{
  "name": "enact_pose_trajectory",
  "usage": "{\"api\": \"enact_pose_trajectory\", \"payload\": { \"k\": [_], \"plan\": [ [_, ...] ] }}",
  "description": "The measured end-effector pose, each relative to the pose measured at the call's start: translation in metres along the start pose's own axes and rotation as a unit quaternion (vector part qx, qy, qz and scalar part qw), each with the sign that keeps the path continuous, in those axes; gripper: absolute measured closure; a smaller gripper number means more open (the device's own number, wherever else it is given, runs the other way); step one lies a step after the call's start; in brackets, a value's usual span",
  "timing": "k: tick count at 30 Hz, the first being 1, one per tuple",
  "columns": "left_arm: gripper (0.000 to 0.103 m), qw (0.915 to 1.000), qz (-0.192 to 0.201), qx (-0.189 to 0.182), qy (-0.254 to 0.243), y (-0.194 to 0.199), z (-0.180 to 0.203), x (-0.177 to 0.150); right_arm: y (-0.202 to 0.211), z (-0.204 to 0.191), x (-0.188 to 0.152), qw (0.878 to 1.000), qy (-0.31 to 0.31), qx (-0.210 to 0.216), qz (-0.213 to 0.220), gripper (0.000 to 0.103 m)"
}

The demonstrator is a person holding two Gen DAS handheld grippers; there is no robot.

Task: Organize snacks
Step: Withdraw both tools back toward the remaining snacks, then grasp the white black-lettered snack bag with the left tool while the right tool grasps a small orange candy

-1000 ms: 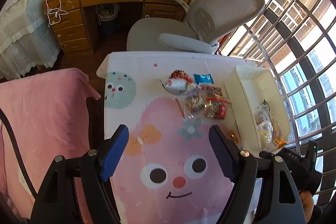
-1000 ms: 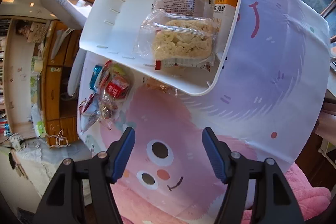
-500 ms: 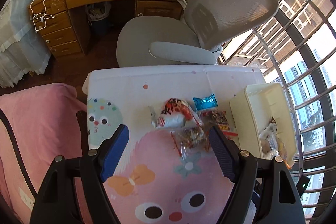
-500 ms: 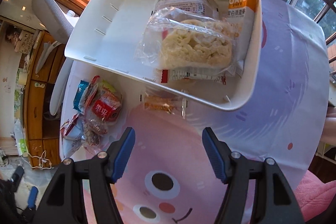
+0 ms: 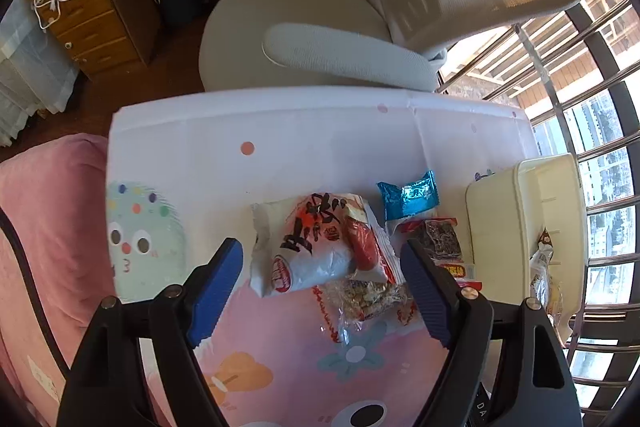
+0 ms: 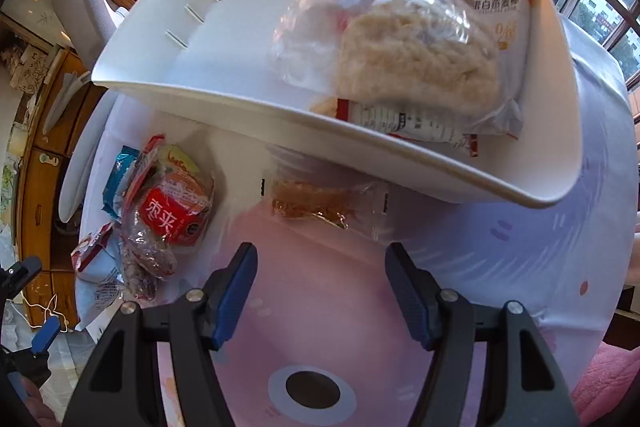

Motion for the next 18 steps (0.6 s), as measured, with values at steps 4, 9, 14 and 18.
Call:
{"api": "enact_pose_trajectory", "payload": {
  "k": [4, 9, 14, 18],
  "plan": [
    [0.023, 0.9998, -0.016, 0.007, 0.001, -0.022, 0.002, 0.002, -0.008, 0.001, 0.003, 1.000, 0.002, -0.013, 0.001, 0.036],
    [0.023, 0.9991, -0.037, 0.010, 0.016, -0.046, 0.002, 0.002, -0.016, 0.001, 0.010, 1.000, 0.004, -0.026, 0.005, 0.036],
    [0.023, 0.9986, -0.045, 0.020, 0.020, -0.064, 0.000, 0.001, -0.021, -0.003, 0.021, 0.999, 0.015, -0.037, 0.021, 0.036],
    [0.023, 0.9979, -0.053, 0.010, 0.035, -0.071, -0.004, 0.002, -0.025, -0.007, 0.030, 0.998, 0.030, -0.042, 0.037, 0.036]
  ]
}}
Point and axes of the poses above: each gripper's, at about its wrist camera, not at the fingertips, and y roughly against the way its jaws point, z to its right, x to its top, the point moved 7 cm from there along -y, roughly the way its jaws point, and after that the axes turned 11 degrees about y, right-handed, at the moved point
